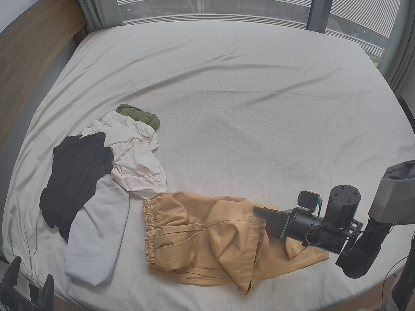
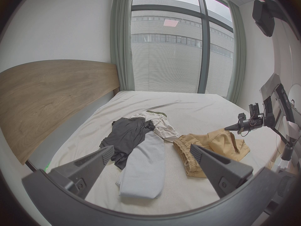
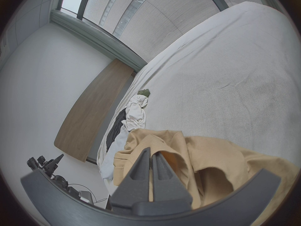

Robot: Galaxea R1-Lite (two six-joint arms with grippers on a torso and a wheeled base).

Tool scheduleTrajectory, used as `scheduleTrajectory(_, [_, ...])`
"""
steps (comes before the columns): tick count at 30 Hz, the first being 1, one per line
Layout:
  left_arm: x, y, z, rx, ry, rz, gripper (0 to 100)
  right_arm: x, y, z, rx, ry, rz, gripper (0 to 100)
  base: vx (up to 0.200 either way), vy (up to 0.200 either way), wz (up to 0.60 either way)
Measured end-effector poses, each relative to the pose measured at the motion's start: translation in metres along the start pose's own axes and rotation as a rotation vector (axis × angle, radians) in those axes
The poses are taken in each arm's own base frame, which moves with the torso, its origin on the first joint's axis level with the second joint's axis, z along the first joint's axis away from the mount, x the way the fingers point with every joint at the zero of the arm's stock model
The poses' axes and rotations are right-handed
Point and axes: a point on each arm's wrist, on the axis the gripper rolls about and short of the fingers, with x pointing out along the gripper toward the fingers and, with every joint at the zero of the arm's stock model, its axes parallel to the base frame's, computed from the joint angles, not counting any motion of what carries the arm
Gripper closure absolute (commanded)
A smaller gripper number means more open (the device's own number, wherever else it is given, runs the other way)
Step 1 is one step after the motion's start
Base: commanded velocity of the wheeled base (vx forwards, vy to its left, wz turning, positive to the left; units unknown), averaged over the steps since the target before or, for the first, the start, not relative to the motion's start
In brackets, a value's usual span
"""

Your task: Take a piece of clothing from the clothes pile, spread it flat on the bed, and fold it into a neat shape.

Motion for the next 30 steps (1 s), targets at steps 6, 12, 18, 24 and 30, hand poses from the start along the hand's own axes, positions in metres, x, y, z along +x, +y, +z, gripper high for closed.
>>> scheduleTrajectory(6, [0.0, 0.0, 0.0, 0.0, 0.0, 0.001, 0, 0.005, -0.007, -0.003, 0.002, 0.006, -0.019, 100, 0.0, 0.0, 0.0])
scheduleTrajectory(12, [0.0, 0.0, 0.0, 0.0, 0.0, 0.0, 0, 0.007, -0.013, -0.004, 0.006, 0.01, -0.035, 100, 0.0, 0.0, 0.0])
scheduleTrajectory(18, [0.0, 0.0, 0.0, 0.0, 0.0, 0.0, 0, 0.007, -0.016, -0.007, 0.011, 0.019, -0.046, 0, 0.0, 0.0, 0.0])
scheduleTrajectory(24, [0.0, 0.0, 0.0, 0.0, 0.0, 0.001, 0, 0.007, -0.01, -0.011, 0.01, 0.036, -0.03, 0, 0.0, 0.0, 0.0])
scheduleTrajectory(30, [0.0, 0.0, 0.0, 0.0, 0.0, 0.0, 0, 0.004, 0.002, -0.017, 0.004, 0.063, 0.0, 0, 0.0, 0.0, 0.0])
